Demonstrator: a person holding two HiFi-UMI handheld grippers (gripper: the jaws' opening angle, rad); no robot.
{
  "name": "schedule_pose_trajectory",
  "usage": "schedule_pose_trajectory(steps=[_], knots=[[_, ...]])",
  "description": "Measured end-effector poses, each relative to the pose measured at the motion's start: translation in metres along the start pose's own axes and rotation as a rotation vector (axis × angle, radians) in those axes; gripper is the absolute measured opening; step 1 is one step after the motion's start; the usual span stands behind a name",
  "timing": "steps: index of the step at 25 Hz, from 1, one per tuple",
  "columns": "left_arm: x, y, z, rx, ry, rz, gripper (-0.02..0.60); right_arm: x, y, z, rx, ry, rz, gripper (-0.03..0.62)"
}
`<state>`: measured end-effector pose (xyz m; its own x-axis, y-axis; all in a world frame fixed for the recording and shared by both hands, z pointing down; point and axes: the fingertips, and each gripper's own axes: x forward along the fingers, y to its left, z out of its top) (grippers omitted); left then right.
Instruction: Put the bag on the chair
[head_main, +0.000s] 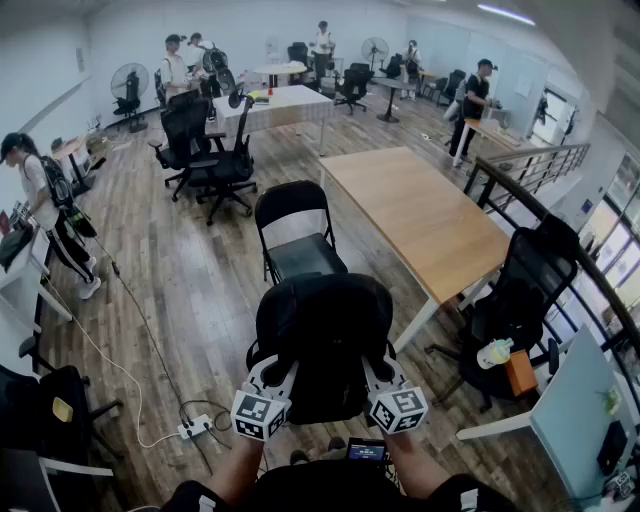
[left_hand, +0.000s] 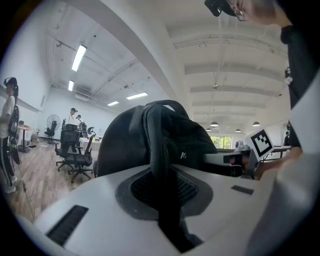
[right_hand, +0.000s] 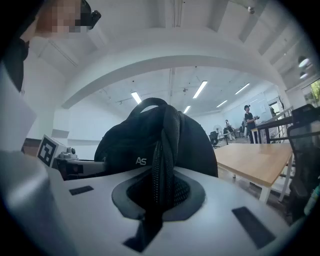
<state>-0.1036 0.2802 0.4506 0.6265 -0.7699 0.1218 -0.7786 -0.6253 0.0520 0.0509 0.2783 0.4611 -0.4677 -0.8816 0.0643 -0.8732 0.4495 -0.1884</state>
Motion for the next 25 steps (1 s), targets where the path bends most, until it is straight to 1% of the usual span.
schedule_pose_trajectory(steps=[5, 9, 16, 25], knots=[[-0.032, -0.022, -0.009, -0.028, 0.020, -0.015, 0.046, -0.031, 0.018, -0.014, 0.031, 0.034, 0.033, 0.025], [-0.045, -0.035, -0.007, -0.034, 0.023, 0.007, 0.046, -0.044, 0.023, -0.011, 0.032, 0.042, 0.072, 0.025], [-0.045, -0.056, -0.011, -0.035, 0.013, 0.051, 0.046, -0.061, 0.014, -0.010, 0.033, 0.034, 0.031, 0.026], [-0.040, -0.071, -0.004, -0.032, 0.008, 0.044, 0.048, -0.080, 0.006, -0.001, 0.044, 0.028, 0.043, 0.028]])
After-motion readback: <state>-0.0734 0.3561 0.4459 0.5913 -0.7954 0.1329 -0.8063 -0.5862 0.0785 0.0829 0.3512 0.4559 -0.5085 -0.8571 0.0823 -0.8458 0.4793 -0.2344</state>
